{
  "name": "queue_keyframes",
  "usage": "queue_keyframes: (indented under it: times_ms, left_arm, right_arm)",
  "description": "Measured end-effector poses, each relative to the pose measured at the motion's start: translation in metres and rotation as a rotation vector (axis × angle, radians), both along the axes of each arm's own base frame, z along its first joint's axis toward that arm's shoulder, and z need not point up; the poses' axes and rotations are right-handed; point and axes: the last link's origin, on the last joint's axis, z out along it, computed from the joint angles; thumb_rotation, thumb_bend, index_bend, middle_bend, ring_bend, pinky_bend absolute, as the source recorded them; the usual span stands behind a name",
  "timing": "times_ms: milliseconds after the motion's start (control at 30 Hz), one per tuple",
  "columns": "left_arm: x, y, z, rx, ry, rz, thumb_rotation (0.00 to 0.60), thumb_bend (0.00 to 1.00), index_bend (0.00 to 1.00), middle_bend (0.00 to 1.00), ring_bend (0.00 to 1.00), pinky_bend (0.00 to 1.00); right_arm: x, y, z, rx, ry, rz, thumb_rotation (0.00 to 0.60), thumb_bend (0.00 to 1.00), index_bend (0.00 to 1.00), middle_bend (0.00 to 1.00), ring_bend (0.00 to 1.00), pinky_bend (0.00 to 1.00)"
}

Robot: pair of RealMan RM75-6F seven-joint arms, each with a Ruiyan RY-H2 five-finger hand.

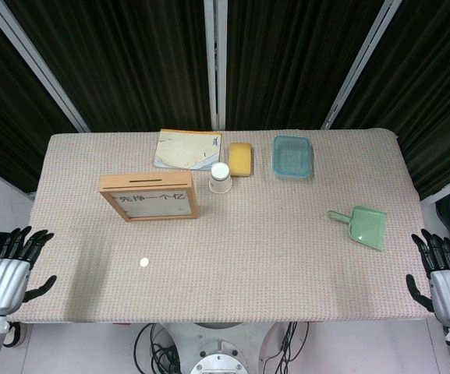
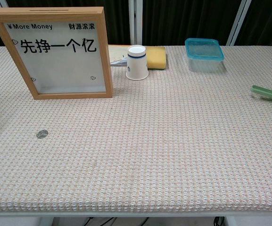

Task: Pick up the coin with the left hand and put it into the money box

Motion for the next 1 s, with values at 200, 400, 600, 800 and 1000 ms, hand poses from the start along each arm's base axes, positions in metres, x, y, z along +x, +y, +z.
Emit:
queue_keyframes:
  times_ms: [200,400,600,800,1000]
  left_arm:
    - [0.000,0.000,-0.001,-0.005,0.002,-0.003,0.600,0.21,0.15,0.11,0.00,0.05]
    - [0.003,-0.002,-0.004,-0.009,-0.011,-0.027,0.600,0.21,0.15,0.12,0.00,0.05]
    - [0.008,-0.003,-0.010,-0.035,-0.010,-0.055,0.600,0.21,0.15,0.12,0.00,0.05]
    - [0.016,-0.002,-0.022,-0.082,-0.018,-0.096,0.600,0.21,0.15,0.12,0.00,0.05]
    - [0.024,0.005,-0.042,-0.158,-0.012,-0.127,0.600,0.21,0.16,0.12,0.00,0.06]
  right_arm:
    - [0.000,0.000,-0.001,0.003,0.001,0.000,0.600,0.37,0.00,0.00,0.00,0.00]
    - [0.000,0.001,-0.001,0.001,-0.001,0.003,0.600,0.37,0.00,0.00,0.00,0.00]
    - [0.000,0.003,0.000,-0.003,-0.004,0.003,0.600,0.37,0.00,0.00,0.00,0.00]
    - [-0.001,0.003,0.001,-0.004,-0.004,0.001,0.600,0.37,0.00,0.00,0.00,0.00]
    - [-0.002,0.001,0.001,-0.004,-0.009,-0.008,0.600,0.37,0.00,0.00,0.00,0.00]
